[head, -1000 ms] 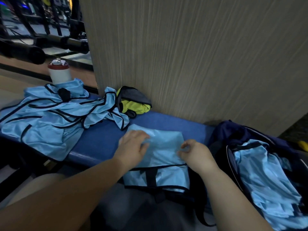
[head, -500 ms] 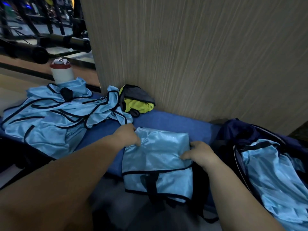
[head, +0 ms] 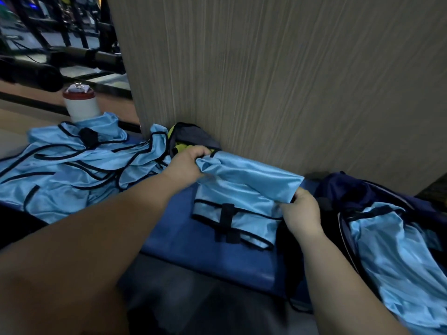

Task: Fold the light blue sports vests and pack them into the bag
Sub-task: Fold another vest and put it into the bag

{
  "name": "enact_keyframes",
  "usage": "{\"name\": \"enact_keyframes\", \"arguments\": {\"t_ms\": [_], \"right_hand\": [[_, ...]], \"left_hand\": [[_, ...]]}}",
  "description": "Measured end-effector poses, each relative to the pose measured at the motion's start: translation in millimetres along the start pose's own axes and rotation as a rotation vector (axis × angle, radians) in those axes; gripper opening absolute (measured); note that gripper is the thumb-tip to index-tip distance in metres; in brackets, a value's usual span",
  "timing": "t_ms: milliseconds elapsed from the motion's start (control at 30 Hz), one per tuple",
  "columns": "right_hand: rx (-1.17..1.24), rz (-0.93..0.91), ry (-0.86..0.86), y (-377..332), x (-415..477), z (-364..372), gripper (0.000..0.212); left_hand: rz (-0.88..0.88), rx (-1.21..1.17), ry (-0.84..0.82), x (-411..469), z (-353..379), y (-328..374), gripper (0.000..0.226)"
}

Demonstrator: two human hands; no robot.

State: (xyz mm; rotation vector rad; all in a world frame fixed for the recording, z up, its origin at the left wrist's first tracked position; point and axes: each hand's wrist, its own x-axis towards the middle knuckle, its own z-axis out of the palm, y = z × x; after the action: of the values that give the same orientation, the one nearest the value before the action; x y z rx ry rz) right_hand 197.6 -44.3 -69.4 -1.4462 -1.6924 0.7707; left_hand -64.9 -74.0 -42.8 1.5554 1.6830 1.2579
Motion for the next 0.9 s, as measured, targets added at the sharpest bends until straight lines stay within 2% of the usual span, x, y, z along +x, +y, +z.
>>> {"name": "enact_keyframes", "arguments": {"t_ms": [67,133,200,267,333,400,500,567,600,667,733,833,900], "right_hand": [[-0.176,-0.076,-0.057,2.6,0.8,-6.8,0.022],[-0.294,-0.116,-0.199,5.9,0.8,-15.5,0.031],[-0.42,-0.172,-0.317,9.6,2.6,-22.4,0.035],[-0.509,-0.194,-0.398,9.2,3.9,-27.1,0.038],[-0.574,-0.18,-0.464,6.6,5.0,-31.3,0.052],[-0.627,-0.162,-0.457,1.4,3.9,-34.2,0.053],[-0.606,-0.204,-0.241,-4.1,2.0,-30.7,0.043],[-0.53,-0.31,-0.096,-6.1,-1.7,-22.8,0.028],[-0.478,-0.365,-0.073,-7.7,-4.8,-17.5,0.021],[-0.418,-0.443,-0.131,-10.4,-10.8,-7.0,0.014],[-0.446,-0.454,-0.271,-10.2,-15.9,2.6,0.013],[-0.62,-0.362,-0.474,-5.8,-23.6,9.2,0.043],[-0.704,-0.335,-0.479,-5.4,-28.0,9.0,0.065]], "left_hand": [[-0.037,0.037,-0.178,-6.8,-6.9,-6.7,0.033],[-0.07,0.267,-0.341,-13.9,-16.5,-22.4,0.025],[-0.102,0.505,-0.427,-18.6,-22.8,-37.5,0.033],[-0.153,0.54,-0.45,-21.8,-24.2,-43.7,0.046],[-0.167,0.511,-0.415,-24.0,-21.2,-39.2,0.053],[-0.131,0.455,-0.275,-24.2,-15.3,-32.1,0.05],[-0.028,0.322,0.025,-29.8,0.6,-13.7,0.037],[0.096,0.299,0.099,-39.4,19.7,2.2,0.025],[0.175,0.308,0.072,-44.5,29.1,9.9,0.024],[0.286,0.36,-0.076,-52.1,46.6,18.5,0.028],[0.243,0.513,-0.259,-56.2,59.0,13.2,0.036],[0.089,0.753,-0.414,-67.7,63.8,-8.1,0.06],[0.085,0.831,-0.419,-77.4,61.4,-19.3,0.069]]}}
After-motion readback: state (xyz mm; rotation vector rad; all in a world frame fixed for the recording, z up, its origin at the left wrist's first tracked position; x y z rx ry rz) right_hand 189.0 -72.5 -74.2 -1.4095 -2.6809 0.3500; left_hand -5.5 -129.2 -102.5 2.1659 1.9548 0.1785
